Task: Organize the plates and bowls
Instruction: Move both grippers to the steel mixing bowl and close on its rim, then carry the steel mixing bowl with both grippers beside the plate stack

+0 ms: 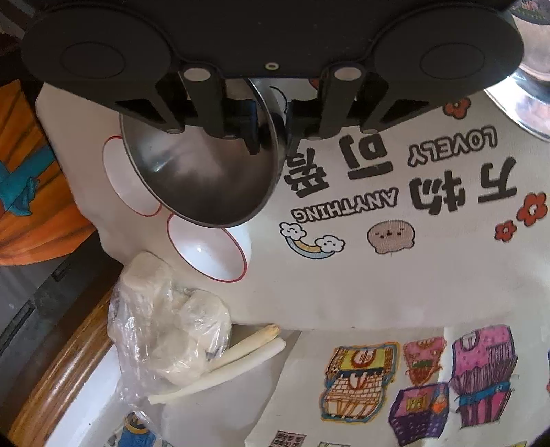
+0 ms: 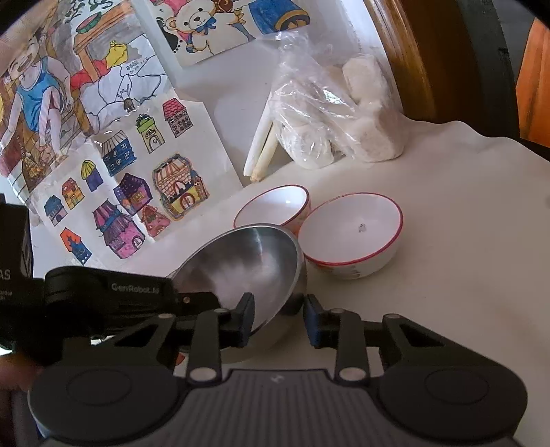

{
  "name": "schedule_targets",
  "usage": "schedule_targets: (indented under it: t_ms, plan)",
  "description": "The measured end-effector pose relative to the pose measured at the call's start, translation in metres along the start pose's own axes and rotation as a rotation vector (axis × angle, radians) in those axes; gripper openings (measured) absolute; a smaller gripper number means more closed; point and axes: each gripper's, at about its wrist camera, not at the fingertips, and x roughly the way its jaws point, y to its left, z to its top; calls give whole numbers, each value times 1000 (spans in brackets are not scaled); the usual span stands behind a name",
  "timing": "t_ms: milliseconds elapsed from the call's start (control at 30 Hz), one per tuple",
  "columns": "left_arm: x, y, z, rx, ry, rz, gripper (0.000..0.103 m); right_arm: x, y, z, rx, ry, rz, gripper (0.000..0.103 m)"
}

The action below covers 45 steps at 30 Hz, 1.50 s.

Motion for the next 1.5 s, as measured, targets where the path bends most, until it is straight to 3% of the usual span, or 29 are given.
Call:
schedule_targets:
  t_ms: [233,533,800,1133,1333,1500]
  plan:
    - [-16,0,-12,15,16,-8,14,-9,1,-5,-5,17,-12,29]
    - [-62,4,-43,43,6,-60,16,-48,16,-28,-42,26,-3,26]
    - [-94,11,-70,84,33,-61,17,-77,27,-46,-35,76,22,26]
    - [-88,19,-82,88,89,-40,20,-71,30,-56,-39,125,13,25]
    - [-90,18,-80,102,60,-22,23,-71,27,-56,-36,104,2,30]
    - [-103,16,-81,128,11,19,38,-72,25,-56,-40,91,-4,32]
